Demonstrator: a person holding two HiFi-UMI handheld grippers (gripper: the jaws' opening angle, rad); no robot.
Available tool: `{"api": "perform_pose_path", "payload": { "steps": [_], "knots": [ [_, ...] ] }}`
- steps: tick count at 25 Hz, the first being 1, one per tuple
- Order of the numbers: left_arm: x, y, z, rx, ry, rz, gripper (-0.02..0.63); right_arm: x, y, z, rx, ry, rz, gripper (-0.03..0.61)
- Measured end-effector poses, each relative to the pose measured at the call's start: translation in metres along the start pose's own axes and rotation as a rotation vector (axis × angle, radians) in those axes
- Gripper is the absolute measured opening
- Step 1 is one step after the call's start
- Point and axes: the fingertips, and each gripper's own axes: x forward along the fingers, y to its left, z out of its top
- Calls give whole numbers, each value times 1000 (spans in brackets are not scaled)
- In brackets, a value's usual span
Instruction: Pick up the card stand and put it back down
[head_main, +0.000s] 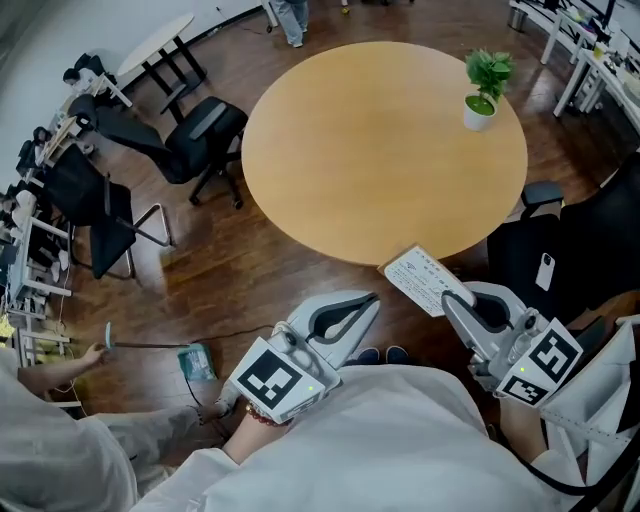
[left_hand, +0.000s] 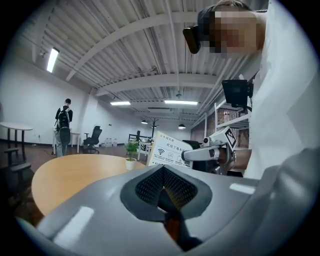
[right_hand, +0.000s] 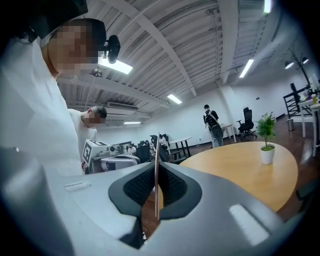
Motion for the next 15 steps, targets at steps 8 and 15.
{"api": "perform_pose_path", "payload": {
  "steps": [8,15],
  "knots": [
    [3,-5,2,-2,2,-32,0,-2,3,4,-6,3,-1,20],
    [2,-6,0,-25,13,-36,0,-3,4,5,-3,7,2,20]
  ]
}}
